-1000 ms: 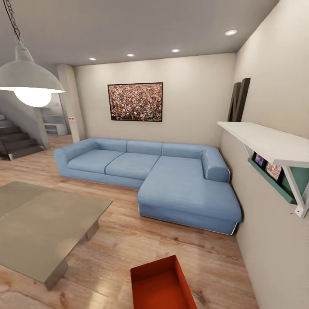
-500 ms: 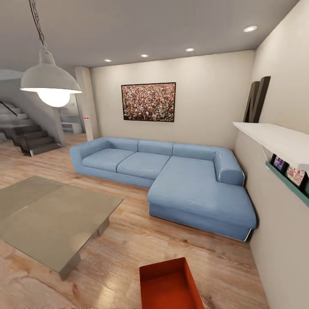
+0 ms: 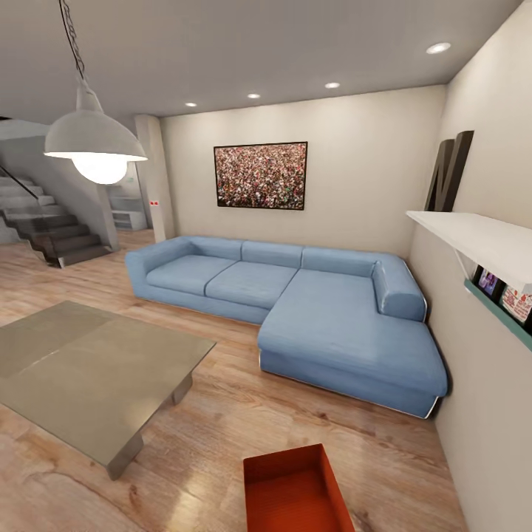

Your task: Move the two storage containers from the living room to the garage. In the garage, place one container on the floor and stack the other container on top of it (either order is fine).

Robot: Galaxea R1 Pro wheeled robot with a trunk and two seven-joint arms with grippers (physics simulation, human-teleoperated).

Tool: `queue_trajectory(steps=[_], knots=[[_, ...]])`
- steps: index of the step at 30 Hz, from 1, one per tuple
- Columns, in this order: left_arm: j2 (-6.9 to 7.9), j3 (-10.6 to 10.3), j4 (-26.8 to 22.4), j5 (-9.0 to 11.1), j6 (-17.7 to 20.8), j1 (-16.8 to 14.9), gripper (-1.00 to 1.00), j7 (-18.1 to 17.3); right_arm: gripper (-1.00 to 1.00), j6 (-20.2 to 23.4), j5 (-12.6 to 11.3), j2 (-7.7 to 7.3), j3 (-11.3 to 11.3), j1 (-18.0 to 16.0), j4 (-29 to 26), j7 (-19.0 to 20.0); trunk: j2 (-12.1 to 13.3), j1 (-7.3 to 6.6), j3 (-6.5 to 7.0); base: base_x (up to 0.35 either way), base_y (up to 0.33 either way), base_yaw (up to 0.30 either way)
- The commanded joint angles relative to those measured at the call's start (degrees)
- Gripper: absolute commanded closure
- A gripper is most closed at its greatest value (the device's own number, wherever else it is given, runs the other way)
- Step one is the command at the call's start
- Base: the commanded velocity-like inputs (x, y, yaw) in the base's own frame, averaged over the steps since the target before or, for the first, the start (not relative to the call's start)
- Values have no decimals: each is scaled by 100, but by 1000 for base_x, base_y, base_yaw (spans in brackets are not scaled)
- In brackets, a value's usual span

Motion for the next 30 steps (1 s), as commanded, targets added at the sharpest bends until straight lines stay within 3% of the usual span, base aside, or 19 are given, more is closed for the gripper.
queue_trajectory(steps=[1,8,20,30], knots=[[0,44,4,-3,-18,-4,-100,11,-100,-26,22,6,42,-8,17,-8,-5,0,-7,0,0,0],[2,44,4,-3,-18,-4,-100,11,-100,-33,25,2,42,-8,19,-27,-5,0,-7,0,-17,0],[-1,44,4,-3,-18,-4,-100,11,-100,-33,25,6,44,-8,17,-28,-5,0,-7,0,-235,0],[2,44,4,-3,-18,-4,-100,11,-100,-39,28,5,45,-8,17,-28,-5,0,-7,0,-25,0]])
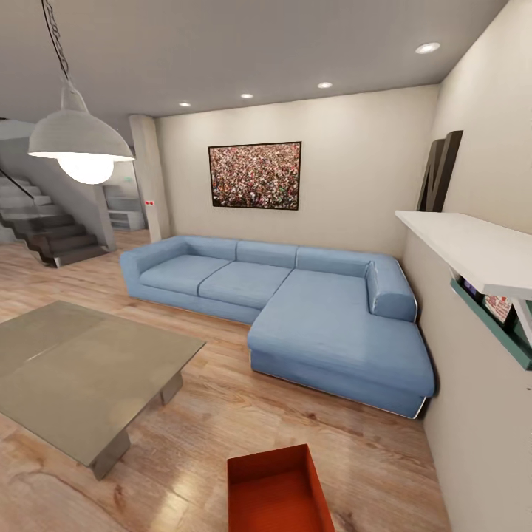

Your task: Move the two storage containers from the living room to the garage. In the garage, place one container on the floor and stack the other container on top of it (either order is fine).

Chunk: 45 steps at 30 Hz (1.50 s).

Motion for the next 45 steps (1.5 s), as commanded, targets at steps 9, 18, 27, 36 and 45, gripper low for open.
queue_trajectory(steps=[9,18,27,36,45], knots=[[-2,44,4,-3,-18,-4,-100,11,-100,-21,19,16,40,-8,18,-24,-4,0,-7,0,0,1],[-2,44,4,-3,-17,-4,-100,11,-100,-63,18,1,40,-8,17,-29,-4,0,-7,0,0,151],[-2,44,4,-3,-18,-4,-100,11,-100,-56,18,4,40,-8,17,-29,-4,0,-7,0,0,243],[-2,44,4,-3,-18,-4,-100,11,-100,-48,18,3,40,-8,18,-29,-4,0,-7,0,0,248],[-2,44,4,-3,-18,-4,-100,11,-100,-74,18,-20,40,-8,18,-29,-4,0,-7,0,0,78]])
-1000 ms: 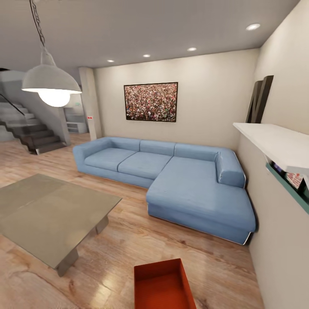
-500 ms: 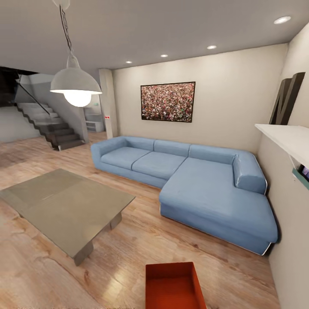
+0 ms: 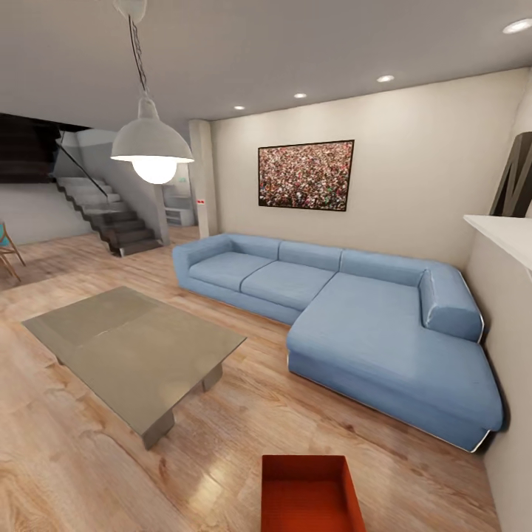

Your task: Move the two storage containers from the living room to the garage. In the garage, place one container on the floor and stack the other container on top of it (either order is fine).

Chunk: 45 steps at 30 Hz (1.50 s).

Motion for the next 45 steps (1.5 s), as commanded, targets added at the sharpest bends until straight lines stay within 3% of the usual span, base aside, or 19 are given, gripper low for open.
queue_trajectory(steps=[1,30,45], knots=[[-2,44,4,-3,-18,-4,-100,11,-100,-30,21,-4,43,-8,17,-21,-5,0,-7,0,0,9],[-2,44,4,-3,-18,-4,-100,11,-100,18,21,42,43,-8,20,-21,-5,0,-7,0,-1,1],[-2,44,4,-3,-18,-4,-100,11,-100,17,21,41,43,-8,18,-21,-5,0,-7,0,-234,0]])
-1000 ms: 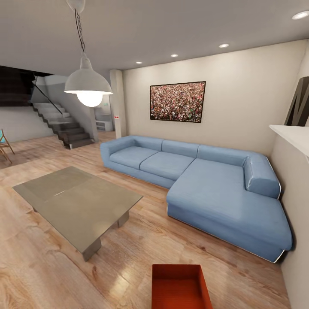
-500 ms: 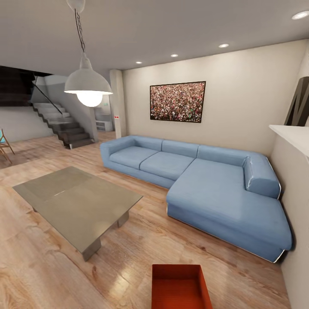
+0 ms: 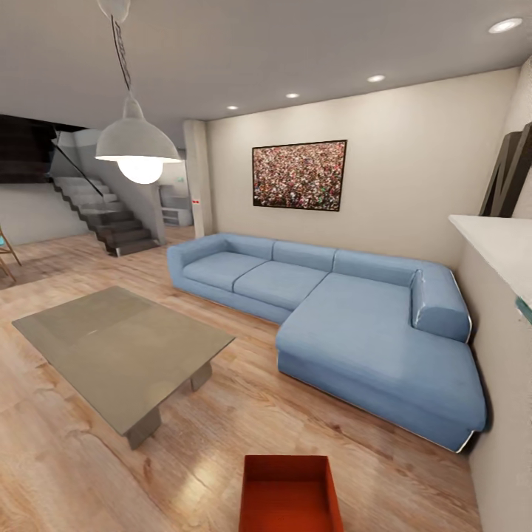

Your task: Move the two storage containers from the living room to the garage. In the garage, place one container on the floor and stack the other container on top of it (either order is fine).

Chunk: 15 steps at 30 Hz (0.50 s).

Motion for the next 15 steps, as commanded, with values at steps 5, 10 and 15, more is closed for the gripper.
queue_trajectory(steps=[5,10,15], knots=[[-2,44,5,-2,-19,-4,-100,12,-100,-27,21,-3,42,-8,17,-21,-4,0,-7,0,-232,0],[-2,44,5,-2,-19,-4,-100,12,-100,-27,21,-7,42,-8,14,-21,-4,0,-7,0,-26,0],[-2,44,5,-2,-19,-4,-100,5,-100,-27,21,-7,42,-8,19,-21,-4,0,-7,0,-75,0]])
